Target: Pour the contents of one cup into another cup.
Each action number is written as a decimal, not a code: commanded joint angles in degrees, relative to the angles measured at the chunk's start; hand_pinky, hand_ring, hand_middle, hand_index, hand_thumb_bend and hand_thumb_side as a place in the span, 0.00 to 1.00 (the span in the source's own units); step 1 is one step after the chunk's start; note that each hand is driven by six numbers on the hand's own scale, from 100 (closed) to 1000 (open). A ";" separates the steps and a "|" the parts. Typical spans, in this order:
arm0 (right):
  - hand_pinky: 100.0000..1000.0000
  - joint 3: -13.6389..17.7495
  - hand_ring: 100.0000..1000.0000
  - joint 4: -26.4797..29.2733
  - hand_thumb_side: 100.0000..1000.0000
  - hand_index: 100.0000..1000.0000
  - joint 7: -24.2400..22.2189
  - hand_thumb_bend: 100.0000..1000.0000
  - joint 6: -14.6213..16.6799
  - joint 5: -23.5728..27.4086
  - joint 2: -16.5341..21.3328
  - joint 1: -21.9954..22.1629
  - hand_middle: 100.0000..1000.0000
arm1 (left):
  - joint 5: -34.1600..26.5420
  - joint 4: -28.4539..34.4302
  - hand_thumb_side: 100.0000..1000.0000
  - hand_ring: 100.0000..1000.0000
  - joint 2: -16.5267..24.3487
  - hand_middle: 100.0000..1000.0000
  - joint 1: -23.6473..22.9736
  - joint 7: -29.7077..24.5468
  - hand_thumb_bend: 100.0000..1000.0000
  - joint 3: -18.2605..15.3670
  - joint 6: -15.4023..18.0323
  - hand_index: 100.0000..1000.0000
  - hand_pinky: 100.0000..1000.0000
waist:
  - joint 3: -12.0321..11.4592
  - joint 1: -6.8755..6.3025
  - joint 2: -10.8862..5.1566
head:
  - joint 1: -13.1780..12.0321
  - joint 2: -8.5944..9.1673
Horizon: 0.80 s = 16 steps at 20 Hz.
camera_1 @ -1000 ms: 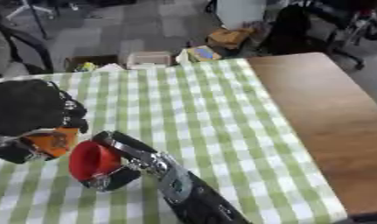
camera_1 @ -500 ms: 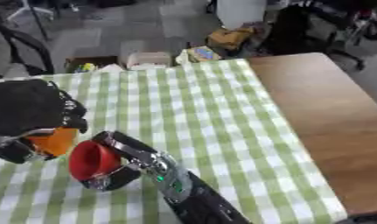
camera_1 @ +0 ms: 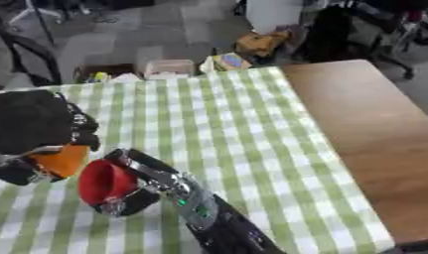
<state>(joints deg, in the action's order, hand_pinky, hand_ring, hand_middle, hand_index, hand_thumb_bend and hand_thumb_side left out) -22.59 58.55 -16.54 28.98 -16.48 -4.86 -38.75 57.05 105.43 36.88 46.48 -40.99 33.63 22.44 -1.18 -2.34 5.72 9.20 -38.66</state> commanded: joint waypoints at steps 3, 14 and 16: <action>0.43 0.26 0.18 0.74 0.00 0.45 0.19 0.00 0.03 0.07 0.05 -0.76 0.17 | -0.08 1.57 0.03 0.23 1.44 0.21 1.47 -1.70 0.32 -1.44 1.55 0.68 0.25 | -0.25 -0.16 -0.99 | 0.16 0.53; 0.42 0.36 0.18 0.56 0.00 0.45 0.34 0.00 0.04 -0.06 0.11 -0.80 0.17 | -1.95 6.04 0.03 0.23 2.76 0.21 1.66 -2.69 0.32 -3.50 0.48 0.68 0.25 | -0.45 0.02 -1.00 | 0.23 0.57; 0.42 0.33 0.18 0.50 0.00 0.45 0.31 0.00 0.05 -0.07 0.09 -0.79 0.17 | -2.04 5.68 0.03 0.23 2.56 0.21 1.46 -3.28 0.31 -2.86 0.75 0.68 0.25 | -0.38 0.07 -0.98 | 0.19 0.60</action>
<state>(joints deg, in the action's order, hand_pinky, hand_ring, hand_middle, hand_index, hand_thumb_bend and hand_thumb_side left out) -22.57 58.51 -16.38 29.00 -16.52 -4.84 -38.75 55.48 110.48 38.21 46.99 -42.08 31.27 21.35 -1.53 -2.25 5.66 9.28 -38.66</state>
